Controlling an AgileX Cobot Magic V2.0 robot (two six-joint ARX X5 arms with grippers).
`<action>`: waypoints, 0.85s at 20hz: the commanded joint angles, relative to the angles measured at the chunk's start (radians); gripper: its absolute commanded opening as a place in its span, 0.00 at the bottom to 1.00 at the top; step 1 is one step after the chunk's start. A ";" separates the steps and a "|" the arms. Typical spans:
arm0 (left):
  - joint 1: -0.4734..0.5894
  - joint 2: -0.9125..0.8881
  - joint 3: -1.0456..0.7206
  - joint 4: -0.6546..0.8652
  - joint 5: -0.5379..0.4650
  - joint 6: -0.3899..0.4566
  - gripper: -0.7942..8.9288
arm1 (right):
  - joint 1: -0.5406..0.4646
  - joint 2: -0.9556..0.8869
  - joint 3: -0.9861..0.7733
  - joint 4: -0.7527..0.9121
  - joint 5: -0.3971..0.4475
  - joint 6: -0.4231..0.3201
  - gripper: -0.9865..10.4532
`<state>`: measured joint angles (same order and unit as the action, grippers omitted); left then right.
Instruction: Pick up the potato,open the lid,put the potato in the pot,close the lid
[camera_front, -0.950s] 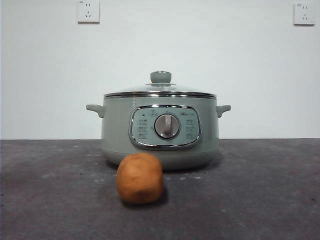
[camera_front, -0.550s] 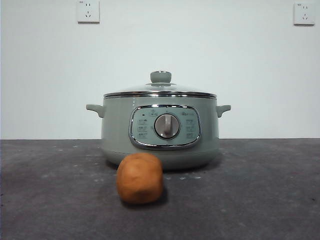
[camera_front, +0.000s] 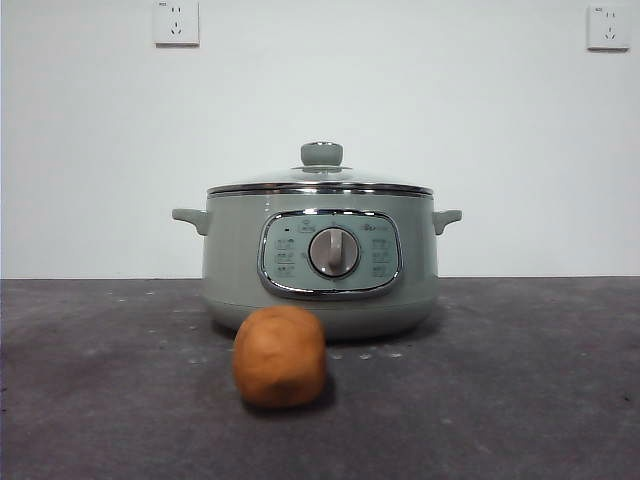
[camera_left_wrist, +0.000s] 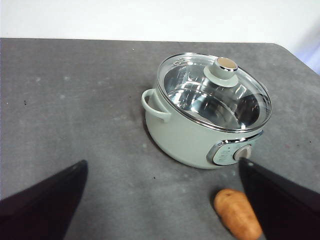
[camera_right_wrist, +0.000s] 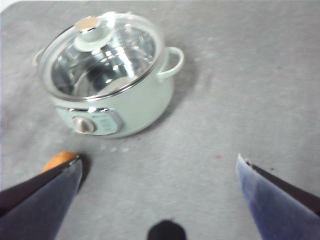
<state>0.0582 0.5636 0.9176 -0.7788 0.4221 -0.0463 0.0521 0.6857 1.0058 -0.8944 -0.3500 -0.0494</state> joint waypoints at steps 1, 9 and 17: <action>0.001 -0.001 0.000 0.002 0.005 0.005 0.77 | 0.002 0.014 0.005 0.009 -0.039 0.010 0.64; 0.001 -0.001 0.000 0.002 0.005 0.002 0.77 | 0.226 0.185 0.005 0.071 -0.114 0.121 0.64; 0.001 -0.001 0.000 0.000 0.005 0.001 0.77 | 0.663 0.534 0.005 0.292 0.159 0.315 0.64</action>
<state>0.0582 0.5636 0.9180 -0.7811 0.4232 -0.0490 0.7074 1.2095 1.0061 -0.6071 -0.1986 0.2276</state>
